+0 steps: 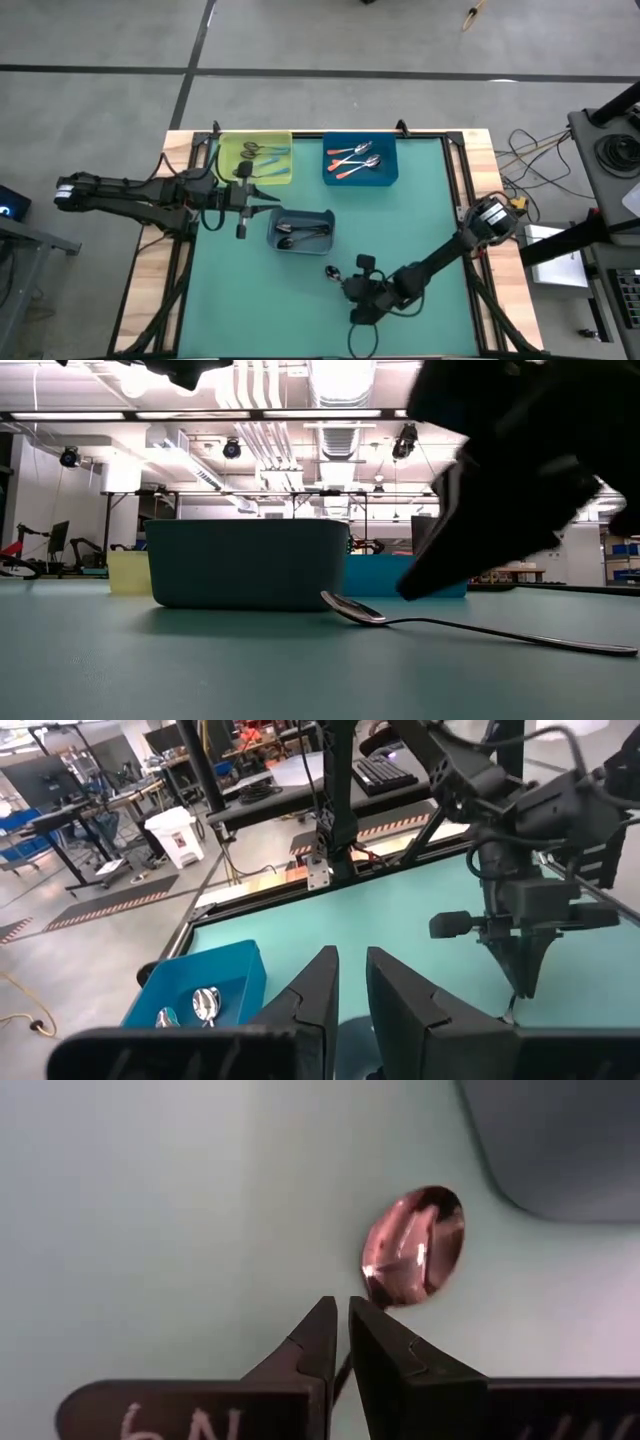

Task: Sort silverware by color (type)
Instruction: Put the black spoon into the gray bin

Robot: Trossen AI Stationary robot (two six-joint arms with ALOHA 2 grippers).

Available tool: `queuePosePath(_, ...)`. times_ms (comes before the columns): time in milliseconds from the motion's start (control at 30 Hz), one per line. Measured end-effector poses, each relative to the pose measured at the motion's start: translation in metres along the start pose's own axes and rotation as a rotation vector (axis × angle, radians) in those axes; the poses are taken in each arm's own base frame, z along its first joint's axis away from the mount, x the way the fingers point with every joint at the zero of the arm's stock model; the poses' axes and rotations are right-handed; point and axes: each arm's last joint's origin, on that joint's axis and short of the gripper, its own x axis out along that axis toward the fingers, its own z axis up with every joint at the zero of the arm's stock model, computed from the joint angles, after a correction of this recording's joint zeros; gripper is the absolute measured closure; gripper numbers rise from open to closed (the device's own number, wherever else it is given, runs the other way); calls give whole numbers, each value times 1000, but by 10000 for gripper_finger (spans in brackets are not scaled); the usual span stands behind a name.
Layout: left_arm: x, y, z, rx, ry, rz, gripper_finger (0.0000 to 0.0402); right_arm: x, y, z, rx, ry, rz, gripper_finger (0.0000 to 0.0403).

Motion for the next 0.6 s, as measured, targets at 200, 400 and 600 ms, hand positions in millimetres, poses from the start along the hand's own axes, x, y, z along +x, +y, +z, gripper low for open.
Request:
queuePosePath(200,0,1,2,-38,-25,7,364,3,-4,-20,24,-71,-10,379)
queuePosePath(400,0,1,4,-63,-41,10,364,4,-6,-24,16,-78,-28,376)
queuePosePath(600,0,1,5,-73,-55,14,364,4,-6,-24,28,-80,-28,350)
